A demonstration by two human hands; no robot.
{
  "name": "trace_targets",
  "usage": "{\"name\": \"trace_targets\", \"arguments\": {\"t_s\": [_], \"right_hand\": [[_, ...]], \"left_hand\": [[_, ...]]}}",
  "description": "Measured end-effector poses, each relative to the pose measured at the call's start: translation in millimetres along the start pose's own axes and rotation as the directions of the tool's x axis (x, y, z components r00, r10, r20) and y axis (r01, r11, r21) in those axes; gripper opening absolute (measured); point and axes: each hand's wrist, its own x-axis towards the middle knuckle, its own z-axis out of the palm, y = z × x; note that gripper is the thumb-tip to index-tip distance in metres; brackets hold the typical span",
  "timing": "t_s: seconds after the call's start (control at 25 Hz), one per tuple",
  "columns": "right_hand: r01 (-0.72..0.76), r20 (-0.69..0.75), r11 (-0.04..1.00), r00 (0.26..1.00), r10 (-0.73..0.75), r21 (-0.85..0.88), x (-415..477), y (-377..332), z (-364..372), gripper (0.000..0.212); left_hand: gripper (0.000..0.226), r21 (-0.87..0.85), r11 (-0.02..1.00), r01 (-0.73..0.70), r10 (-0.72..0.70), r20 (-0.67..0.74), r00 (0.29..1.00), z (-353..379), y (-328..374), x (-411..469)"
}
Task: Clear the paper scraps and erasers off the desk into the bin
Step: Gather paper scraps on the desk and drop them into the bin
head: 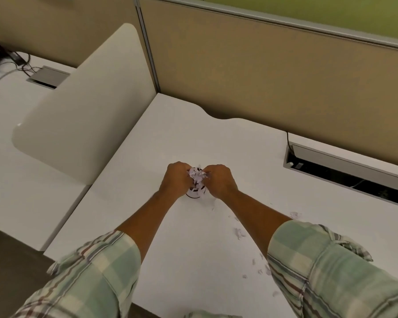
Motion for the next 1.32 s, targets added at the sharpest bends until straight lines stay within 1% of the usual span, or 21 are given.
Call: {"name": "trace_targets", "arguments": {"t_s": [0.2, 0.28, 0.4, 0.48, 0.56, 0.6, 0.76, 0.84, 0.88, 0.96, 1.04, 1.08, 1.12, 1.16, 1.2, 1.24, 1.28, 1.32], "right_hand": [[0.018, -0.005, 0.998, 1.000, -0.019, -0.067, 0, 0, 2, 0.020], [0.017, -0.015, 0.998, 1.000, -0.018, -0.061, -1, -1, 4, 0.020], [0.016, -0.033, 1.000, 0.999, -0.016, -0.004, -3, -2, 7, 0.022], [-0.009, -0.039, 0.999, 0.999, 0.011, 0.048, -3, -3, 8, 0.031], [-0.038, -0.026, 0.996, 0.999, 0.040, 0.087, -3, -3, 8, 0.049], [-0.040, -0.028, 0.995, 0.999, 0.043, 0.097, -3, -3, 9, 0.052], [-0.021, -0.072, 0.993, 0.997, 0.030, 0.120, -4, 0, 11, 0.043], [-0.018, -0.083, 0.995, 0.996, 0.027, 0.101, -1, -4, 10, 0.030], [-0.002, -0.080, 0.998, 0.997, 0.007, 0.062, -1, -4, 10, 0.023], [0.083, -0.028, 0.993, 0.996, -0.086, -0.086, -1, -4, 12, 0.018], [0.186, 0.101, 0.956, 0.981, -0.167, -0.225, -2, -8, 15, 0.021], [0.223, 0.174, 0.944, 0.968, -0.183, -0.245, 0, -12, 17, 0.025], [0.248, 0.272, 0.926, 0.947, -0.170, -0.286, 3, -17, 20, 0.032], [0.275, 0.390, 0.889, 0.913, -0.121, -0.366, 6, -25, 24, 0.043], [0.300, 0.477, 0.839, 0.877, -0.055, -0.455, 10, -30, 29, 0.057], [0.337, 0.516, 0.774, 0.857, -0.015, -0.537, 13, -34, 34, 0.069], [0.369, 0.521, 0.732, 0.853, -0.023, -0.572, 14, -34, 38, 0.076], [0.378, 0.511, 0.716, 0.859, -0.034, -0.587, 12, -32, 40, 0.078]], "left_hand": [[0.011, -0.008, 0.998, -0.070, 0.070, 0.046, 0.996, -2, -13, -1], [0.017, -0.031, 0.997, -0.074, 0.076, 0.068, 0.995, -4, -14, -2], [0.018, -0.054, 0.994, -0.098, 0.103, 0.085, 0.991, -8, -15, -3], [0.022, -0.057, 0.993, -0.105, 0.109, 0.077, 0.991, -9, -16, -2], [0.030, -0.063, 0.995, -0.072, 0.075, 0.052, 0.996, -8, -18, -1], [0.031, -0.066, 0.997, -0.051, 0.053, 0.038, 0.998, -7, -19, -1], [0.024, -0.072, 0.997, -0.016, 0.014, -0.032, 0.999, -2, -23, 1], [0.028, -0.086, 0.996, 0.012, -0.018, -0.069, 0.997, -1, -25, 2], [0.031, -0.095, 0.995, 0.032, -0.038, -0.068, 0.997, -1, -25, 2], [0.038, -0.100, 0.993, 0.066, -0.071, -0.044, 0.997, 0, -27, 3], [0.038, -0.094, 0.991, 0.096, -0.101, -0.045, 0.994, 4, -31, 5], [0.033, -0.086, 0.991, 0.106, -0.111, -0.056, 0.992, 6, -32, 6], [0.026, -0.074, 0.991, 0.111, -0.115, -0.061, 0.991, 8, -33, 7], [0.021, -0.064, 0.992, 0.110, -0.114, -0.057, 0.992, 11, -34, 7], [0.021, -0.062, 0.992, 0.112, -0.115, -0.049, 0.992, 13, -35, 8], [0.023, -0.079, 0.990, 0.119, -0.122, -0.041, 0.992, 14, -36, 9], [0.025, -0.109, 0.985, 0.133, -0.137, -0.035, 0.990, 15, -37, 10], [0.026, -0.138, 0.980, 0.146, -0.151, -0.032, 0.988, 15, -39, 11]]}}
